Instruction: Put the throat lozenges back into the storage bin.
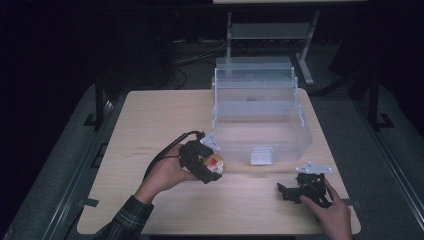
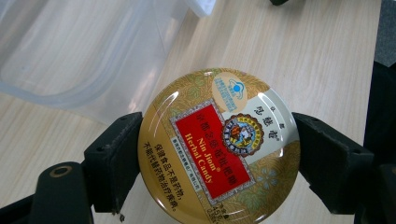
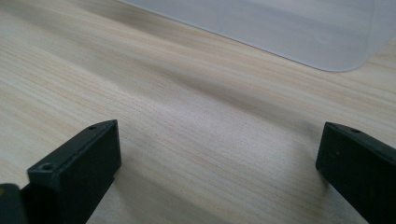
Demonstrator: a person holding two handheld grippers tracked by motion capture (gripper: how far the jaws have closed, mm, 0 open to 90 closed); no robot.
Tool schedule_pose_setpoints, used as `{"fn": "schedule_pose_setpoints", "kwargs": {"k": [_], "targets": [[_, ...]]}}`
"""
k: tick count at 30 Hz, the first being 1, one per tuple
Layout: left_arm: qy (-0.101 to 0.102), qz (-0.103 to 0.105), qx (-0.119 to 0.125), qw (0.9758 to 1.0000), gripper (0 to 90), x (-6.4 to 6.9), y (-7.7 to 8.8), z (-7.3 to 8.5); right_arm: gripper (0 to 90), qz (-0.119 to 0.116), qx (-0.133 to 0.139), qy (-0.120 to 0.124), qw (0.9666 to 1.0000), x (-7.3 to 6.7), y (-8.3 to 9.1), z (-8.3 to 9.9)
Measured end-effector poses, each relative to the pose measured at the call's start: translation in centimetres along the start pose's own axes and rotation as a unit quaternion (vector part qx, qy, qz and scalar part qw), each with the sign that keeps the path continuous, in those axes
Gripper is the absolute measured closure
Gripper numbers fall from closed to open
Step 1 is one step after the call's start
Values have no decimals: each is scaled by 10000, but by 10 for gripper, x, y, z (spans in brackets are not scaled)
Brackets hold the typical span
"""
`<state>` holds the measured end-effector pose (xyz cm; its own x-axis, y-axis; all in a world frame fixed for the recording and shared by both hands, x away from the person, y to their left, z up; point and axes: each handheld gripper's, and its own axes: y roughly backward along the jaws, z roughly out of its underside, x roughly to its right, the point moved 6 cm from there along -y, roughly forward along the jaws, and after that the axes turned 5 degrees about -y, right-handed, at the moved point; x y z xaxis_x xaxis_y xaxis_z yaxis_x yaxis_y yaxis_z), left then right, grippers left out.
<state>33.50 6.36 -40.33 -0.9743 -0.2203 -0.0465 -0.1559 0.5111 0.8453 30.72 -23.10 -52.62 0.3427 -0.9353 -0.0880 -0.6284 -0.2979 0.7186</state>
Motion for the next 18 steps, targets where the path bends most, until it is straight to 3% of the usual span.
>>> {"fn": "schedule_pose_setpoints", "kwargs": {"k": [18], "targets": [[0, -10, 97, 10000, 196, -12, 11, -18, 0, -1, 11, -4, 10000, 0, 0, 0]]}}
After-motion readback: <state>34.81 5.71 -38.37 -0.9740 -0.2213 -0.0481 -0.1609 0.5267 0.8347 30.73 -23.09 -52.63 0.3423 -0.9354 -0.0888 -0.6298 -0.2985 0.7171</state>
